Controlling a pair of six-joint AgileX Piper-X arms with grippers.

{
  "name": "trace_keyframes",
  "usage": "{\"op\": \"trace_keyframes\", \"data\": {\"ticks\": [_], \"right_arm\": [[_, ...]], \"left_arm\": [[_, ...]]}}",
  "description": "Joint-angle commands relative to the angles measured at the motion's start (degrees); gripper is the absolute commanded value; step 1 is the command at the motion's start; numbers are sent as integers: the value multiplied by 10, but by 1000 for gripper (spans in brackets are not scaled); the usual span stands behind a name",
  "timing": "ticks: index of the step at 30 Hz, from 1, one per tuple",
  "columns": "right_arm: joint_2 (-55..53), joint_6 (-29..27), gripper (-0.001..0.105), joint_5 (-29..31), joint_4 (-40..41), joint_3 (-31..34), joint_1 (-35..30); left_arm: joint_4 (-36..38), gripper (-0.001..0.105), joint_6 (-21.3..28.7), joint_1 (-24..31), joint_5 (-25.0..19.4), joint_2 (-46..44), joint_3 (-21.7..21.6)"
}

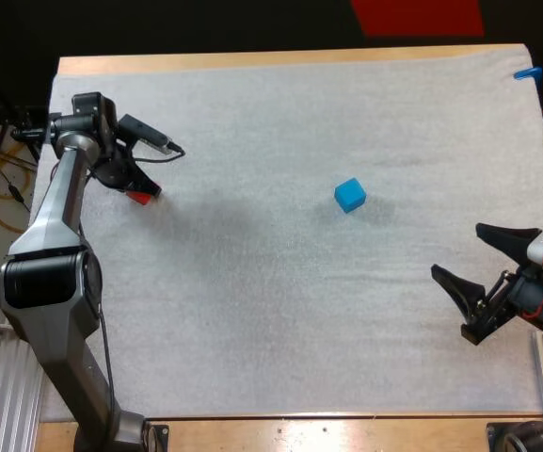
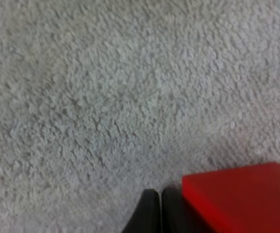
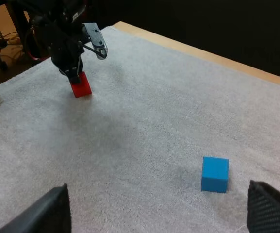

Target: Stack red cube on blue cube

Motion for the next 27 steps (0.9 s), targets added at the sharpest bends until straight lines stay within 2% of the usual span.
{"op": "trace_keyframes", "data": {"ticks": [1,12,21,23,27], "right_arm": [[0,-5,71,-5,-5,-5,1],[0,-5,71,-5,-18,-5,1],[0,-5,71,-5,-18,-5,1],[0,-5,71,-5,-18,-5,1],[0,-5,71,-5,-18,-5,1]], "left_arm": [[14,0,-6,-2,-1,-1,-2],[44,0,-6,-34,47,-1,-1],[85,0,-29,-85,84,-1,-1],[102,0,-33,-101,109,-1,-1],[129,0,-41,-132,115,-1,-1]]}}
